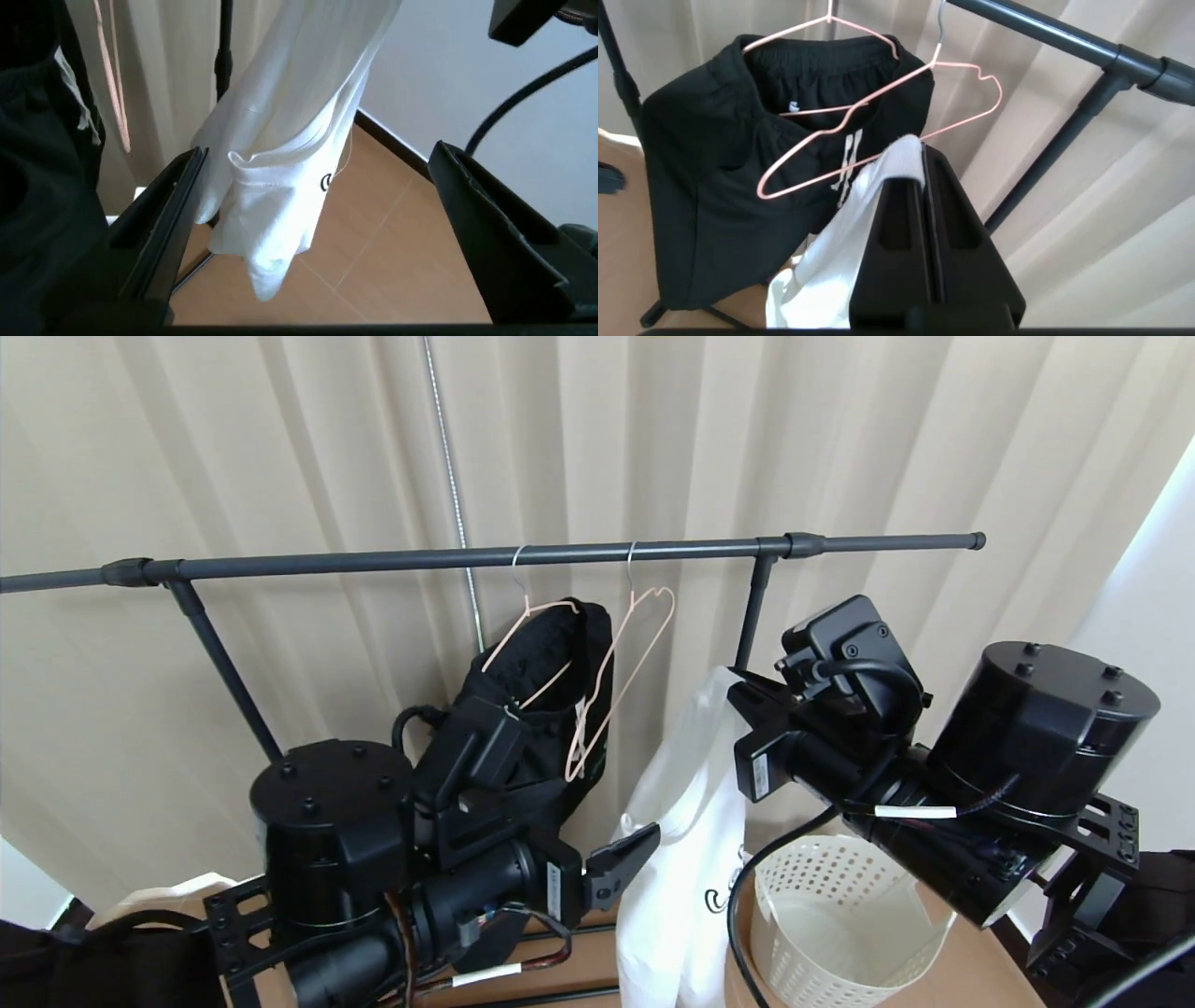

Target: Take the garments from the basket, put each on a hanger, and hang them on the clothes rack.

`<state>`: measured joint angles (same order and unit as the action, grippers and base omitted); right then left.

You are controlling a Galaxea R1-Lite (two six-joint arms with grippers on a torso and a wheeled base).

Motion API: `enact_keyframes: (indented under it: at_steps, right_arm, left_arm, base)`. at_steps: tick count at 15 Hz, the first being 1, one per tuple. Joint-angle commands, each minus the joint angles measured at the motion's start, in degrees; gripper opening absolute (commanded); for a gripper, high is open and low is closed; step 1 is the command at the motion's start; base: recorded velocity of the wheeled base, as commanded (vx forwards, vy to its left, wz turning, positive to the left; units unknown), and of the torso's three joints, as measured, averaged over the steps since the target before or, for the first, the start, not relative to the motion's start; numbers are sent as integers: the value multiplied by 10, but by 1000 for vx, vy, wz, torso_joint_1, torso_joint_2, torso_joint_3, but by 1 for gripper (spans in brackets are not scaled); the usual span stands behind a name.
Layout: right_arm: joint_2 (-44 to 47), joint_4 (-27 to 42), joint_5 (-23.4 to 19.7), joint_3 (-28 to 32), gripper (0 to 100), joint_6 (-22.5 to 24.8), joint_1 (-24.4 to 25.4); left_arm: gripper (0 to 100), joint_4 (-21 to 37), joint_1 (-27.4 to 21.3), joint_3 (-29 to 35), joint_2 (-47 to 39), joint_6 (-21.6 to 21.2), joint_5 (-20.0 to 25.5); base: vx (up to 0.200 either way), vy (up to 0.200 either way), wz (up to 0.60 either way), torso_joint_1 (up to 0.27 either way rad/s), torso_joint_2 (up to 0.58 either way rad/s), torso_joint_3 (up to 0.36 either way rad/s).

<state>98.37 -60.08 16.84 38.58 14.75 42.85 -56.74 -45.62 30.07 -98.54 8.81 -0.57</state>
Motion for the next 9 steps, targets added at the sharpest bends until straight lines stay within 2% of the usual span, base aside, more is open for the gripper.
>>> enact_keyframes:
  at_steps: [1, 3, 7, 9]
  right_arm:
    - [2, 0, 1, 1, 0, 0, 11]
    - [4, 0, 2, 1, 0, -6, 22]
    - [9, -2, 29, -1, 0, -10, 47]
    - [7, -5, 29, -6, 0, -10, 56]
  left_arm:
    - [100, -27, -21, 7, -46, 9, -24]
    - [100, -48, -31, 10, -61, 11, -43]
    - [100, -51, -36, 41, -100, 13, -89]
    - [100, -51, -40, 57, -115, 27, -110]
  base:
    - [0, 0, 0, 0, 0, 0]
    - [0, 0, 0, 0, 0, 0]
    - [0, 0, 0, 0, 0, 0]
    - [0, 0, 0, 0, 0, 0]
